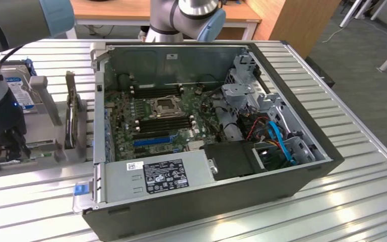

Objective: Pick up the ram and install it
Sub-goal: 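Pick up the ram and move it above insertion slot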

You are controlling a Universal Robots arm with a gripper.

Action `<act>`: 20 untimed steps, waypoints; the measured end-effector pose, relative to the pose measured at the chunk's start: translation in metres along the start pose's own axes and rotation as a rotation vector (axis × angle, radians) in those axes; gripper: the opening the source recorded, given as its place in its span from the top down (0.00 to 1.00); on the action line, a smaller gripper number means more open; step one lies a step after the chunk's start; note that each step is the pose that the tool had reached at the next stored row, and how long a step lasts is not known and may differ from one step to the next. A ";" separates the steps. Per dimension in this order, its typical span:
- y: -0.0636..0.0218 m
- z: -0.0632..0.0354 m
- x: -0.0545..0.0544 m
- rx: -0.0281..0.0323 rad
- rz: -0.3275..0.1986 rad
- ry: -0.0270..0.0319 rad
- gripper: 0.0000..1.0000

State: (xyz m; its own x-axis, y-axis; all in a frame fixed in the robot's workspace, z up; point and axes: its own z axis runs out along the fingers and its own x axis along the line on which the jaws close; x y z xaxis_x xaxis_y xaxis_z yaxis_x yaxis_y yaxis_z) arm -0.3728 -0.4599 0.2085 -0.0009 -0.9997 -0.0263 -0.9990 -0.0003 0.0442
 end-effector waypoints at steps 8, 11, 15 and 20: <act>-0.0002 -0.0034 0.000 0.0001 0.000 0.0000 0.89; -0.0002 -0.0048 0.000 0.0000 0.000 0.0000 0.89; -0.0003 -0.0069 0.000 -0.0001 0.000 0.0000 0.89; -0.0004 -0.0096 0.000 0.0000 0.000 0.0000 0.89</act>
State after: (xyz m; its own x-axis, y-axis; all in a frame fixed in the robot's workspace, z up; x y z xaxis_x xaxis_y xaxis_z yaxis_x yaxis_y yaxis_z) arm -0.3720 -0.4598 0.2181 -0.0009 -0.9997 -0.0263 -0.9990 -0.0003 0.0442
